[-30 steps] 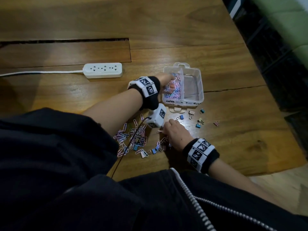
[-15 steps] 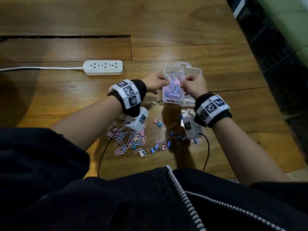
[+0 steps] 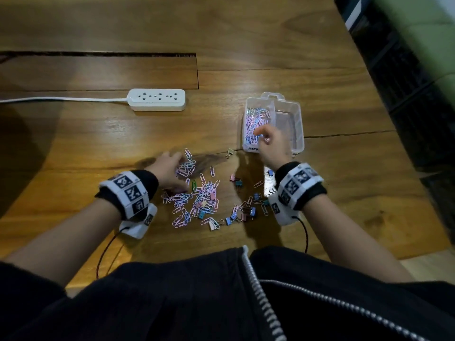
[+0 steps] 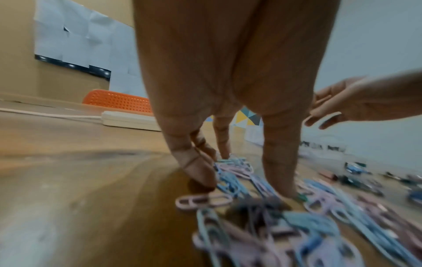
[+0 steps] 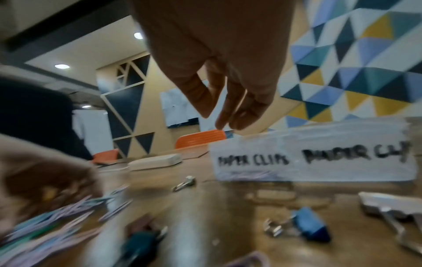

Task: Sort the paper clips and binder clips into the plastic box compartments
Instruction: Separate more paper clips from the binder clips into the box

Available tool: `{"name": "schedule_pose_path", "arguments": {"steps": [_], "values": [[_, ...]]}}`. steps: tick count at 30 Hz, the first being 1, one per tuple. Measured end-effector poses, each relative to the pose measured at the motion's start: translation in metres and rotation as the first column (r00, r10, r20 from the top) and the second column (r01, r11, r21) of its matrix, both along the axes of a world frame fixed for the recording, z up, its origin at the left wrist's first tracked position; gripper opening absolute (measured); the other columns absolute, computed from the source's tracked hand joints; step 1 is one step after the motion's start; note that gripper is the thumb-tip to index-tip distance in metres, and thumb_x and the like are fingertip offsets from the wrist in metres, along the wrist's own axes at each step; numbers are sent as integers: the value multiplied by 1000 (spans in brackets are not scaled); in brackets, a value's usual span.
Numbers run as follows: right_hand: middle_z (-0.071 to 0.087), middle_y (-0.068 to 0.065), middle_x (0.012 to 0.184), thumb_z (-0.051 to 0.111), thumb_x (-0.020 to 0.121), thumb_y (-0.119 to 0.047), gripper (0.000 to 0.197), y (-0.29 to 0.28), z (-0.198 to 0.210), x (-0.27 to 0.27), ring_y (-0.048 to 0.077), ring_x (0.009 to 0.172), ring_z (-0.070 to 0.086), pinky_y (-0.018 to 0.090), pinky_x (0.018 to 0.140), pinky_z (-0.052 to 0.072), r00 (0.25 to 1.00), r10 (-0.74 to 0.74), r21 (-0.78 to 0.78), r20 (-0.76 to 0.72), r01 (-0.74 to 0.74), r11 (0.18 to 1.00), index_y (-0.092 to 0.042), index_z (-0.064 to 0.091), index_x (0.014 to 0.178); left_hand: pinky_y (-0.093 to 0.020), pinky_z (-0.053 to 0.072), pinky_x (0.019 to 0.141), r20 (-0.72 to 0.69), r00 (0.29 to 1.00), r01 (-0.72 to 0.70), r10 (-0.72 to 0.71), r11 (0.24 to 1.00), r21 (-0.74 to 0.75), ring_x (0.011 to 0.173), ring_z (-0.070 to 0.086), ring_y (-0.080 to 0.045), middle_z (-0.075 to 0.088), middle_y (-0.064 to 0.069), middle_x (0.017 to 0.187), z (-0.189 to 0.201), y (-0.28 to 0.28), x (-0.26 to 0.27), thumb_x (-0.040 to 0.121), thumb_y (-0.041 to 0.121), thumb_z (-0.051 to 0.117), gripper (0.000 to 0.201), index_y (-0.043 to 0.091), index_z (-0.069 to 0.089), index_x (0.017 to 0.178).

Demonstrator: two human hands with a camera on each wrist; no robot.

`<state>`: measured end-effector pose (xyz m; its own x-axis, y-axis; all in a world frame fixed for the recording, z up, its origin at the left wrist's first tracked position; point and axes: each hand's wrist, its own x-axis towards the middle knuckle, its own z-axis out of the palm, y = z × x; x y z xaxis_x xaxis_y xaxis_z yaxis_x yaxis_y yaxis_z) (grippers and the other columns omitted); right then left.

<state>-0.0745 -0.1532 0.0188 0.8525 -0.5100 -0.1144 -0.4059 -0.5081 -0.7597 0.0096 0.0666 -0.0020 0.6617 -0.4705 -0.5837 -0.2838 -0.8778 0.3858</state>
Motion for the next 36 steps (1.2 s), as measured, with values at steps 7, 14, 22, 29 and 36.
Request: {"name": "schedule_pose_path", "arguments": {"steps": [7,14,22,29,36], "values": [[42,4,136,62,81,-14,50,62,-31,-8,23,124,34,37,106,28,798,512,-162,-318,-578,800,-20,47,128,-24,39,86,213,967,151,-139,988,-41,107,50,-21,51,-9,119,-7,-5,-23,87,22,58,27,11,54,111],[46,9,130,59,82,-13,44,68,-43,-7,25,117,41,39,101,39,698,602,-306,-389,-714,630,-14,52,125,-28,42,83,310,920,263,-242,964,-28,99,51,-22,52,-5,102,-9,-7,-28,88,14,53,12,8,58,97],[54,9,107,54,86,-12,21,60,-50,-23,20,98,47,23,81,35,742,563,-322,-364,-667,672,-5,53,106,-19,44,56,-275,936,-309,221,888,-341,69,53,-14,54,2,82,0,-3,-13,86,6,58,16,15,53,98],[52,11,110,52,86,-6,21,57,-45,-26,22,100,49,28,91,43,820,477,-156,-315,-541,827,-3,55,106,-25,45,56,-820,450,-860,352,419,-292,62,39,-14,41,-4,72,16,-10,11,84,2,31,20,10,43,70],[56,1,75,39,90,6,27,42,-32,-19,2,53,55,10,45,41,974,172,536,-145,-69,841,-15,54,81,-17,25,39,-517,687,-713,511,612,-342,48,32,-10,43,-1,63,7,-32,27,87,11,33,25,14,41,63]]}}
